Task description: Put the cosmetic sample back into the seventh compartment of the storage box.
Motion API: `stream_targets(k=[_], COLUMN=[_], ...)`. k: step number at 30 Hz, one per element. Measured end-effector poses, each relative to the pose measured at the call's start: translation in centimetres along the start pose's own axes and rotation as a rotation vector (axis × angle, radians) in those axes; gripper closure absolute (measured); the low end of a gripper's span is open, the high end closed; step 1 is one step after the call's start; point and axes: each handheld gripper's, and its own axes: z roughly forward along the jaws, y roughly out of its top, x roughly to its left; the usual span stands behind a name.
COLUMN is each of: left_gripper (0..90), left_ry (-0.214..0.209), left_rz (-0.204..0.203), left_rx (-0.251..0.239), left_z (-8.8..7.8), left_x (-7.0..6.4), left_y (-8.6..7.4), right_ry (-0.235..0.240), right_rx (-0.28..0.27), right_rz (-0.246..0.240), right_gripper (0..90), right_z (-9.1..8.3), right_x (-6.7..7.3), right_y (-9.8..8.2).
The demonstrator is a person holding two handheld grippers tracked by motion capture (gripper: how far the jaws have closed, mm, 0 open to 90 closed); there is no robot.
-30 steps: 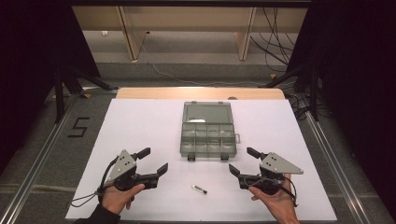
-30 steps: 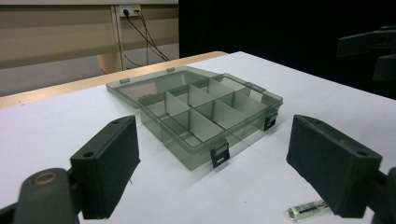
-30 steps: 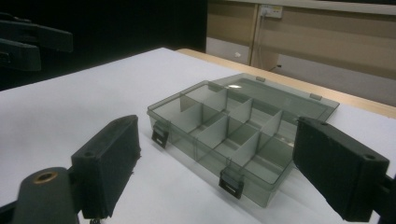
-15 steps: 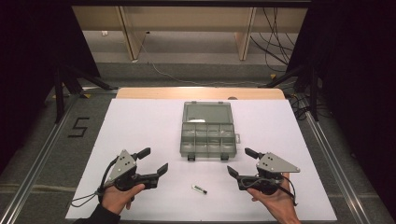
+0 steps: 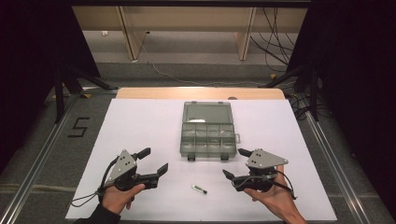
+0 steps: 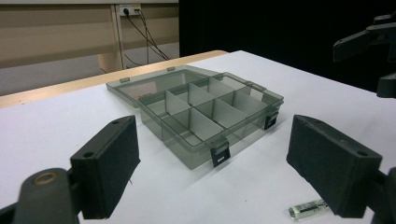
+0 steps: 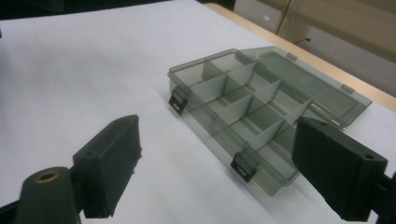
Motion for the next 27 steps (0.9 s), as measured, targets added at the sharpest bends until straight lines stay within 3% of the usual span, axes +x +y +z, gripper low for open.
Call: stream_targets(k=[1,2,3,4,17,23,24,26,27], left_gripper=[15.9,15.9,15.9,15.9,15.9,15.9,15.9,15.9,15.9], left_ry=[0.002,0.008,0.001,0.01,0.011,0.009,0.01,0.012,0.012], left_rz=[0.004,0.044,0.05,-0.003,-0.004,-0.002,-0.003,-0.005,-0.003], left_rx=[0.0,-0.015,-0.016,0.006,0.007,0.006,0.007,0.007,0.006], left_z=[0.0,0.1,0.1,0.0,-0.1,-0.1,-0.1,-0.1,-0.1], left_x=[0.0,0.3,0.4,0.0,0.0,0.0,0.0,0.0,0.0], left_y=[0.0,0.1,0.1,0.0,0.0,-0.1,-0.1,0.0,0.0], right_ry=[0.004,0.015,0.021,0.032,0.148,0.194,0.217,0.225,0.242], right_rx=[0.008,0.028,0.041,0.053,0.232,0.294,0.327,0.339,0.377], right_rz=[-0.009,-0.014,-0.018,-0.029,-0.109,-0.138,-0.151,-0.158,-0.176], right_gripper=[17.5,17.5,17.8,18.2,22.7,26.3,27.2,27.8,28.3], right_z=[0.2,0.3,0.4,0.6,3.6,4.9,5.6,5.9,6.6], right_x=[0.0,0.1,0.1,0.1,0.8,1.7,2.2,2.3,2.8], right_y=[0.1,0.2,0.3,0.4,2.2,2.8,3.0,3.1,3.2])
